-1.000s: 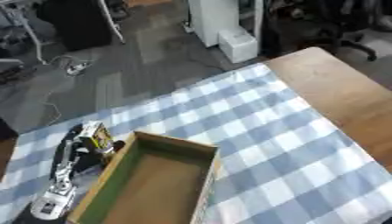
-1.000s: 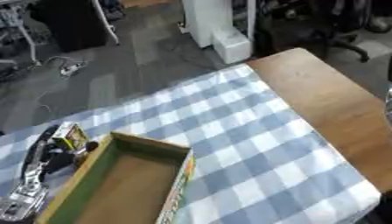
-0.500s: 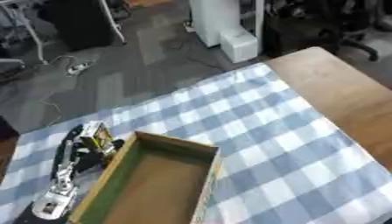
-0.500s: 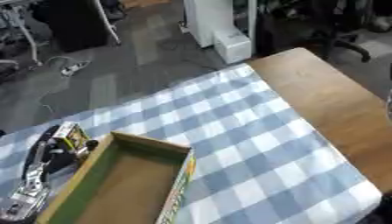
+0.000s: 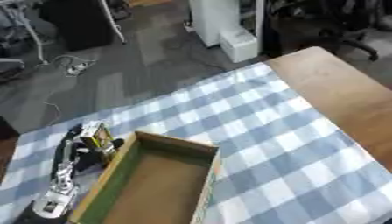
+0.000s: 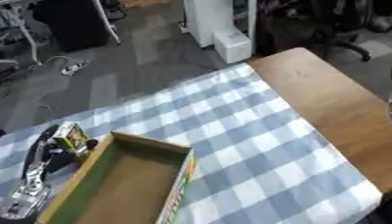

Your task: Pick up objects on the table and place them in the box.

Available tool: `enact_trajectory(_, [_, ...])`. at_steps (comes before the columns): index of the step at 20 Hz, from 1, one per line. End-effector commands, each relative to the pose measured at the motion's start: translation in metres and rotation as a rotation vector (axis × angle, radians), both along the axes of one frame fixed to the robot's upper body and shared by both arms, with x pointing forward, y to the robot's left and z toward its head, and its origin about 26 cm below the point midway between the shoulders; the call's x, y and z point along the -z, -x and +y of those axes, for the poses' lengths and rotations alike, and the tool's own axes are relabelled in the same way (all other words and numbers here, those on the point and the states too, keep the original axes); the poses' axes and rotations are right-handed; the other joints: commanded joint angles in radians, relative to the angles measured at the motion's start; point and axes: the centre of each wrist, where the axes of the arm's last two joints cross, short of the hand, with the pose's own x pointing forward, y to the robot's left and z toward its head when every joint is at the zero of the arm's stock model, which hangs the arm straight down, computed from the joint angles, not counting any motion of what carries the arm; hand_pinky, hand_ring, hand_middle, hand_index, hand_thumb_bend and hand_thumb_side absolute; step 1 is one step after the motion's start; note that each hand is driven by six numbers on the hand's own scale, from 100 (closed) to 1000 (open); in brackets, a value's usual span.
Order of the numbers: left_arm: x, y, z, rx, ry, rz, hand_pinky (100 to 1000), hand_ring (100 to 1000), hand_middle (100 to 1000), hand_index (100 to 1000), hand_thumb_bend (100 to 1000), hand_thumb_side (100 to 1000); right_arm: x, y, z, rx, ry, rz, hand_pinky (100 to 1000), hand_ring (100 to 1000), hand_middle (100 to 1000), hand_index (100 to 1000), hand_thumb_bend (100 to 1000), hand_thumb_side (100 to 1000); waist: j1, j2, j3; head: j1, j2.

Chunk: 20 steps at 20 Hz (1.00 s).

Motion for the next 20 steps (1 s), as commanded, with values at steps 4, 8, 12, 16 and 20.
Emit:
enact_trajectory(4, [-0.0163, -0.0084, 0.0117, -0.020, -0.019, -0.040, 535, 632, 841, 949, 978, 449, -0.0140, 0.0029, -0.0001, -0.001, 0.031, -0.033, 439, 379, 416, 495, 100, 1000, -0.006, -0.007, -0.002, 0.010, -0.021])
enact_trajectory(8, [-0.0161, -0.0088, 0.0124, -0.026, -0.019, -0.039, 531, 626, 837, 950, 981, 449, -0.0145, 0.0029, 0.0000, -0.003, 0.033, -0.033, 439, 379, 414, 493, 100, 1000, -0.006, -0.007, -0.003, 0.011, -0.023])
enact_trajectory(12, [-0.0150, -0.0086, 0.0126, -0.030, -0.021, -0.037, 527, 620, 830, 947, 983, 449, -0.0148, 0.0028, 0.0001, -0.005, 0.034, -0.033, 439, 378, 412, 492, 100, 1000, -0.005, -0.006, -0.004, 0.012, -0.023])
enact_trajectory(16, [-0.0127, -0.0078, 0.0118, -0.031, -0.020, -0.033, 522, 612, 821, 938, 980, 456, -0.0147, 0.0028, 0.0001, -0.006, 0.034, -0.031, 439, 377, 410, 491, 100, 1000, -0.005, -0.007, -0.002, 0.010, -0.021])
enact_trajectory(20, [-0.0106, -0.0070, 0.0104, -0.036, -0.013, -0.033, 507, 596, 807, 919, 957, 474, -0.0142, 0.0029, -0.0001, -0.006, 0.035, -0.029, 439, 376, 407, 490, 100, 1000, -0.006, -0.008, 0.000, 0.011, -0.018])
